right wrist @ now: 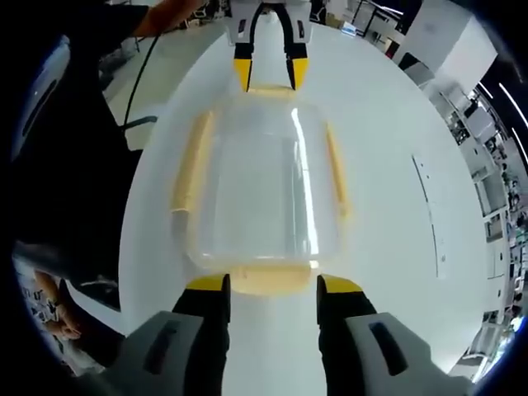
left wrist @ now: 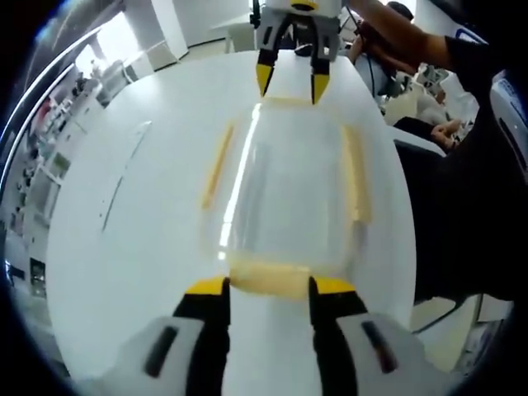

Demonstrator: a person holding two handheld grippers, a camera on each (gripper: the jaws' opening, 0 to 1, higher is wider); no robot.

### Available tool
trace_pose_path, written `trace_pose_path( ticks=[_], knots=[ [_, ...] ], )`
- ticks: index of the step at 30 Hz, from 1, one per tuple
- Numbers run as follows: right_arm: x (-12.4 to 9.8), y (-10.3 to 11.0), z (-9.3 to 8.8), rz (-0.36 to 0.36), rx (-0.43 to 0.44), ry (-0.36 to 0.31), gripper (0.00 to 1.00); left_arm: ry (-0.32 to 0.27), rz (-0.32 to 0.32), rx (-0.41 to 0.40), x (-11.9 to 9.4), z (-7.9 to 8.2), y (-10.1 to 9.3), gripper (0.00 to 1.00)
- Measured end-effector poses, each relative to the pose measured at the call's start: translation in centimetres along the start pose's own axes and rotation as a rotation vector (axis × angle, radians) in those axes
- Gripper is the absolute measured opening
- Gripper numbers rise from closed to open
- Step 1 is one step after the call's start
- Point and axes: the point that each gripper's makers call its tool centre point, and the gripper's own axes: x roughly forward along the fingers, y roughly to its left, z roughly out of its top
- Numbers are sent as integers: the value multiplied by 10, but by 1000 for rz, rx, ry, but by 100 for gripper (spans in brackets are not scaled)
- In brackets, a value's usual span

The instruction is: Snap each plastic latch of the storage box into its locked position after aligning the lid with the box until every specified latch is closed and the lid sits flush.

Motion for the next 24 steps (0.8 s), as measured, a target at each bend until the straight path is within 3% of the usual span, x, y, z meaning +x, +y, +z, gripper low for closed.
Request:
trace_pose_path(
  ticks=[12,24],
  knots=[
    [-6,-1,-1,-10,-4,-2,38,-49,19,8,-13,7,-1,38],
    [-13,5,-6,-6,6,-2,30,-164,4,18,-8,37,-6,34]
  ],
)
